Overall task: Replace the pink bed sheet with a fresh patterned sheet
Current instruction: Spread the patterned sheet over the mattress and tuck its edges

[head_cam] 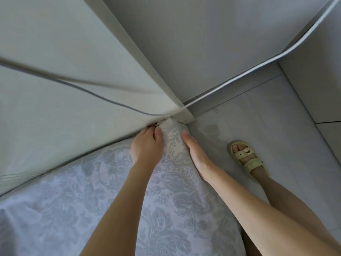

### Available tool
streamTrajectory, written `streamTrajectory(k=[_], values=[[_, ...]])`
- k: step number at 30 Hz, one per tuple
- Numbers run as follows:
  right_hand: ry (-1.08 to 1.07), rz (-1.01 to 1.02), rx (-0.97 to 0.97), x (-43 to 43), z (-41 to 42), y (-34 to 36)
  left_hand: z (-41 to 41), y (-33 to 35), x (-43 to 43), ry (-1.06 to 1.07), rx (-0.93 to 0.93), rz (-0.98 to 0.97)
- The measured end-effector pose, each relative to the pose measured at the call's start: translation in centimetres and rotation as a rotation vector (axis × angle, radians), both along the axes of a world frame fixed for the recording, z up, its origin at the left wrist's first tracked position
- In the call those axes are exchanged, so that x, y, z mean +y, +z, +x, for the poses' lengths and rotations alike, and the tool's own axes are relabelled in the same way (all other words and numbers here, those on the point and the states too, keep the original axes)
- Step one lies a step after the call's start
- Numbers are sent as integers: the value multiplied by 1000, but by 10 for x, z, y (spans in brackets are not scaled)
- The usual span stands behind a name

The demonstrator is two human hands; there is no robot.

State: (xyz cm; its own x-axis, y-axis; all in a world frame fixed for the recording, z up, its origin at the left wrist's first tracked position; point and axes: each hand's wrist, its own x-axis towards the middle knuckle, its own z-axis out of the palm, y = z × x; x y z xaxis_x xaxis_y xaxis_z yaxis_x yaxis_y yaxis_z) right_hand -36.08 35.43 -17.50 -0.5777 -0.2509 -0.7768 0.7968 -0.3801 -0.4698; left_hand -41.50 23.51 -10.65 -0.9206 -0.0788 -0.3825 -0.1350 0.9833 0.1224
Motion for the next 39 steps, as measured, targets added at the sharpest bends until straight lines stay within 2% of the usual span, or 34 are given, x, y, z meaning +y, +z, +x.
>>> streamTrajectory(k=[2, 6, 8, 11, 14, 15, 17, 19, 21, 23, 25, 27, 29, 31, 33, 35, 37, 39], values=[[55, 140, 151, 0, -4, 4, -6, -7, 2, 15, -10, -35], [195, 736, 600, -8, -17, -6, -9, -19, 7, 31, 8, -113], [237, 774, 677, -10, -32, -4, -9, -20, 12, 49, 17, -128], [571, 786, 587, -11, -60, -5, -7, -16, 15, 69, 55, -109], [769, 799, 524, -10, -88, -1, 3, -2, -2, -17, 235, 79], [758, 723, 490, -6, -93, -2, 15, 5, -10, -47, 311, 113], [641, 484, 394, 8, -95, -2, 50, 18, -28, 0, 396, 44], [427, 351, 253, 27, -85, 1, 94, 28, -39, 143, 258, -89], [265, 343, 132, 43, -59, 0, 123, 33, -45, 246, 29, -154], [286, 313, 43, 47, -17, -5, 130, 30, -49, 232, -79, -156], [378, 325, -32, 42, 29, -8, 123, 24, -48, 142, -35, -151], [413, 408, -95, 35, 65, -17, 110, 18, -38, -48, 102, -99], [292, 503, -186, 31, 89, -18, 96, 14, -22, -320, 237, -10], [125, 578, -202, 31, 106, -14, 78, 6, -6, -582, 263, 83], [61, 644, -169, 33, 122, -2, 65, 2, 12, -839, 154, 71], [-9, 651, -173, 30, 138, 6, 55, 2, 33, -1061, -112, -74], [-78, 510, -200, 22, 154, 10, 47, -3, 56, -1192, -362, -302], [-99, 433, -189, 15, 162, 12, 39, -7, 75, -1207, -525, -424]])
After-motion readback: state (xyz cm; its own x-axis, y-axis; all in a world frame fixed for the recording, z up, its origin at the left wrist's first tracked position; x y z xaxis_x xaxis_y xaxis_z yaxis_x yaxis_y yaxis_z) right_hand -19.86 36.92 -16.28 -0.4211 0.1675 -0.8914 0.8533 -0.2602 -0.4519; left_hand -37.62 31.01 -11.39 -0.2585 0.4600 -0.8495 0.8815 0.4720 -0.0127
